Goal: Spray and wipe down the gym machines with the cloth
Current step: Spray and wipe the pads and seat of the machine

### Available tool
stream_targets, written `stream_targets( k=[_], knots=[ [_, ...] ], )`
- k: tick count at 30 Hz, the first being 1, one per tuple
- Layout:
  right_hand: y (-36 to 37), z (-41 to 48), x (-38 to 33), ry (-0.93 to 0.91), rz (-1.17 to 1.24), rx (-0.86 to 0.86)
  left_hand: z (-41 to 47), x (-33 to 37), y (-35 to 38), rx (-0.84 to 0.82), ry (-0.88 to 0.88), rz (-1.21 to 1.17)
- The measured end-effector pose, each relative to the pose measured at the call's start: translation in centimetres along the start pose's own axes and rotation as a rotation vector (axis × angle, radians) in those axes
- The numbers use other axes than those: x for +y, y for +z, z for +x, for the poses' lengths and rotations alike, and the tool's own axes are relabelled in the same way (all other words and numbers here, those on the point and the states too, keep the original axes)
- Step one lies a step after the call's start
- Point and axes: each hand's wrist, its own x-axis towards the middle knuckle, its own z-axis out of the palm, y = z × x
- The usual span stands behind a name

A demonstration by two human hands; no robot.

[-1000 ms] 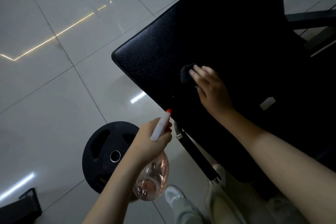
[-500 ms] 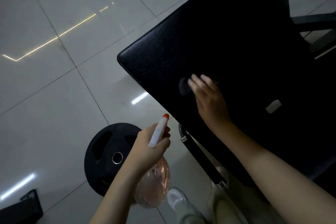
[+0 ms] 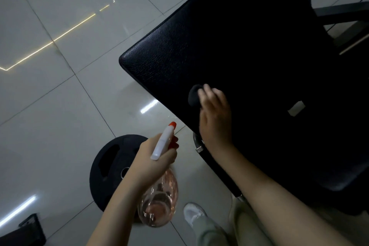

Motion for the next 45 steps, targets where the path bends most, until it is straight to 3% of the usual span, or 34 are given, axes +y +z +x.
stream_targets(
  k=[7,11,14,22,28,35,39,45],
  knots=[
    [-0.9,-4.9,2.6,-0.296,-0.124,-0.112,-0.1,-0.6,0.5,-0.013,-0.032,-0.011],
    [-0.8,-2.3,2.5,-0.100,-0.120,-0.035,0.0,-0.6,0.4,-0.025,-0.027,0.033],
    [1.0,-0.1,0.7,-0.066,-0.060,-0.031,0.1,-0.7,0.6,-0.029,-0.028,0.024],
    [-0.9,-5.3,4.4,0.188,-0.124,-0.004,-0.4,0.1,0.8,-0.050,0.009,0.083],
    [0.2,2.4,3.4,0.040,-0.066,-0.022,-0.5,-0.4,1.6,-0.054,0.028,0.082],
    [-2.7,-5.8,6.4,0.399,-0.167,-0.056,-0.9,-0.1,2.1,-0.108,0.037,0.041],
    [-2.9,-5.9,5.6,0.544,-0.179,-0.112,-0.8,-0.1,2.0,-0.107,0.071,0.060],
    [-2.9,-7.1,4.5,0.551,-0.188,-0.130,-0.7,-0.7,1.8,-0.110,0.053,0.041]
  ],
)
